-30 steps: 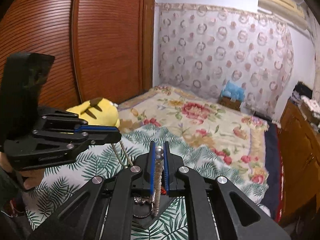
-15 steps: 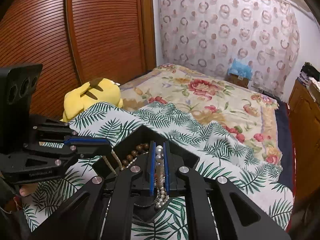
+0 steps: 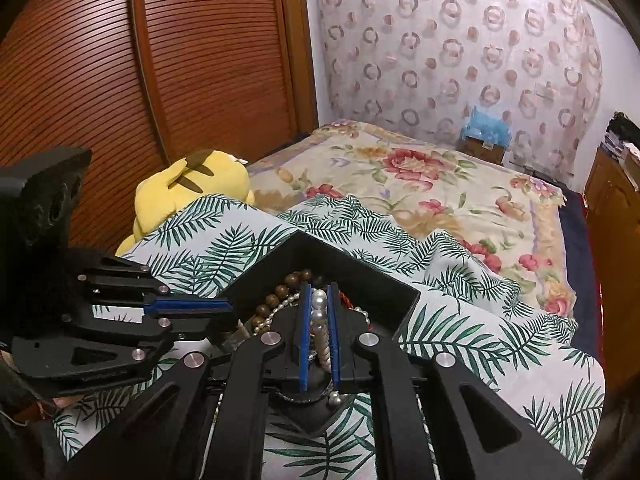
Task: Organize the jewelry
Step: 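Lower the pearls into the box and open both tools, then move the left tool over the jade bangle while the right tool approaches the green-pendant chain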
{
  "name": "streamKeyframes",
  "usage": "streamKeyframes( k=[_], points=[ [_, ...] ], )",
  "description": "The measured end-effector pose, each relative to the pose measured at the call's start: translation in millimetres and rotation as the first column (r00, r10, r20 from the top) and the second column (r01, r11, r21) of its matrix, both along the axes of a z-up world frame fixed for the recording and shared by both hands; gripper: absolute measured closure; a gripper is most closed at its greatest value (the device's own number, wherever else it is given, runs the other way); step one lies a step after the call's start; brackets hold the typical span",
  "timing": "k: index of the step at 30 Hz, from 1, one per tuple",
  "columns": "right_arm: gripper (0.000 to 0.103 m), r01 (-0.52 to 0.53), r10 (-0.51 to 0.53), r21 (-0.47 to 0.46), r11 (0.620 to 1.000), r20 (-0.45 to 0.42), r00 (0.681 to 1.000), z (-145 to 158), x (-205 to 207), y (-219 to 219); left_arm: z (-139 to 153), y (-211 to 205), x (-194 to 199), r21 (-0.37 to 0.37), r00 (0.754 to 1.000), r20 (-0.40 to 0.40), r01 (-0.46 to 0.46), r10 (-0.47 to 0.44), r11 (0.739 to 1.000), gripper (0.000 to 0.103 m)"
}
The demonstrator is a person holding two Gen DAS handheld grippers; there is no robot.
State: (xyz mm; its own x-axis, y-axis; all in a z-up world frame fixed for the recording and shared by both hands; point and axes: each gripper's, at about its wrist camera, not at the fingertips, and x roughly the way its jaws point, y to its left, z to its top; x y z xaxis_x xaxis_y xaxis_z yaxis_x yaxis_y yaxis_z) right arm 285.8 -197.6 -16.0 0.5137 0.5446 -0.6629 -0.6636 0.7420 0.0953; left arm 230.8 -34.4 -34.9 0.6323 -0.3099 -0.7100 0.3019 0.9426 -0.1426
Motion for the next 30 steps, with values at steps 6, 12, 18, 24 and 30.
streamKeyframes(
  k=[6, 12, 18, 24, 30],
  points=[
    [0.093, 0.008, -0.008, 0.011, 1.000, -0.001, 1.000, 2, -3, -2, -4, -2, 0, 0.013, 1.000, -0.017, 0.004, -0.004, 1.000, 0.099],
    [0.093, 0.018, -0.019, 0.014, 1.000, 0.015, 1.000, 6, -13, -5, -6, 0, 0, 0.011, 1.000, -0.015, -0.002, 0.002, 1.000, 0.099],
    [0.093, 0.024, -0.024, 0.026, 0.999, 0.014, 1.000, 4, -47, -19, -6, 10, -20, 0.028, 1.000, -0.001, -0.010, 0.010, 1.000, 0.070],
    [0.093, 0.028, -0.030, -0.030, 0.999, -0.041, 0.999, -26, -84, -27, -19, 18, -47, 0.058, 0.999, -0.023, -0.022, 0.023, 0.998, 0.045],
    [0.092, 0.056, -0.062, -0.062, 0.997, -0.093, 0.994, -55, -102, -36, -34, 21, -70, 0.066, 0.999, -0.042, -0.030, 0.033, 0.997, 0.022]
  ],
)
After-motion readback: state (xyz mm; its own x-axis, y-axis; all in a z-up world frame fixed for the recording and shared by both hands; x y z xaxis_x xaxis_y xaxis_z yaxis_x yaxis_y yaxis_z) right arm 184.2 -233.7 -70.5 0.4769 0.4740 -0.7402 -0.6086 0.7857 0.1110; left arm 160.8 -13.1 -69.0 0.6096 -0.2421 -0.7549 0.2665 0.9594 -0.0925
